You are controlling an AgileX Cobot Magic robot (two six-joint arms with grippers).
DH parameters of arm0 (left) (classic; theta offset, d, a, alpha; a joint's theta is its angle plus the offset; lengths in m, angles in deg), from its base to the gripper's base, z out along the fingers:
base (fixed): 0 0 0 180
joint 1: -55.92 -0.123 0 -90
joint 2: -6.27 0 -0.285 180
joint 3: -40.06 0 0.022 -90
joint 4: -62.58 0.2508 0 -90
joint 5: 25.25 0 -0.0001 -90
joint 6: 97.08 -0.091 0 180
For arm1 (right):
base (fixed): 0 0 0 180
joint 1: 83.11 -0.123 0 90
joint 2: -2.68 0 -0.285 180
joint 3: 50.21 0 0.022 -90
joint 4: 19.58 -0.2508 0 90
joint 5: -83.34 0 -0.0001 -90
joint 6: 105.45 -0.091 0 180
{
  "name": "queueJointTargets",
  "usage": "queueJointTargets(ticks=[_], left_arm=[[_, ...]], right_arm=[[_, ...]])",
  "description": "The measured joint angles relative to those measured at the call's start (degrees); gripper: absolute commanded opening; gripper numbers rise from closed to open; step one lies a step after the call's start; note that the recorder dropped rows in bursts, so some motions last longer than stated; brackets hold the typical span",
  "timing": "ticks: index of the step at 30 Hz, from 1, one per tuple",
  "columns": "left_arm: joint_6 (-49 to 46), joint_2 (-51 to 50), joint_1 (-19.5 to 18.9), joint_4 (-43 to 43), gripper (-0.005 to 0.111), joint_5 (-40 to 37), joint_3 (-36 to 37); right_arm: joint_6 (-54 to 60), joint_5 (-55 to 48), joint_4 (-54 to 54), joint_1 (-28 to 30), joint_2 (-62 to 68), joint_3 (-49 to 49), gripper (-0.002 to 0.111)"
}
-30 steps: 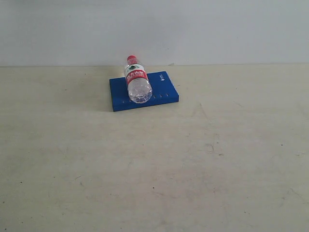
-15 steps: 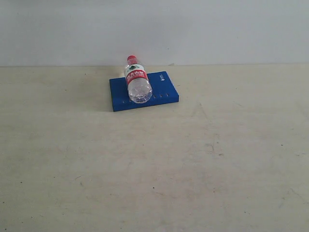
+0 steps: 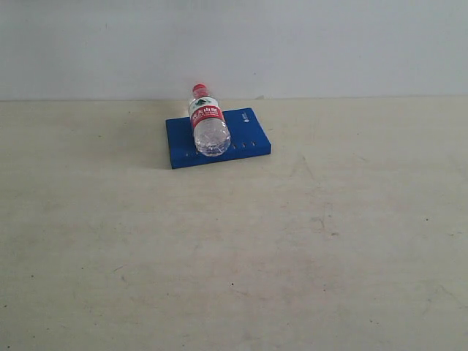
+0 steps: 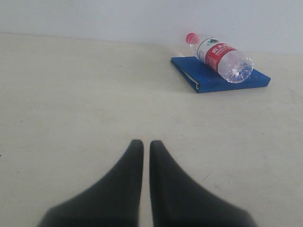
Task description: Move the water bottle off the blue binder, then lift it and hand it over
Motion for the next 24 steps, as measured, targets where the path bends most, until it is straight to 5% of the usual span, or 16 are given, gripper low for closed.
queueJointTargets(ticks=[4, 12, 17, 20, 22, 24], left_arm=[[0.0, 0.0, 0.0, 0.0, 0.005, 0.0, 0.0], [0.0, 0.0, 0.0, 0.0, 0.005, 0.0, 0.0], [0.0, 0.0, 0.0, 0.0, 0.005, 0.0, 0.0], [0.0, 0.0, 0.0, 0.0, 0.005, 0.0, 0.0], [0.0, 0.0, 0.0, 0.0, 0.005, 0.0, 0.0], [0.0, 0.0, 0.0, 0.0, 0.005, 0.0, 0.0]], right_arm=[[9.1, 2.5, -0.5, 0.0, 15.5, 8.0, 0.0], [28.5, -37.5, -7.7, -4.4, 56.5, 23.4, 0.0], [39.7, -39.4, -9.7, -12.6, 76.5, 28.8, 0.002], [52.8, -30.0, -9.9, -20.4, 86.0, 35.1, 0.029], [55.3, -21.3, -10.2, -24.4, 90.3, 39.3, 0.056], [54.9, -12.0, -12.0, -27.1, 93.3, 42.4, 0.068]])
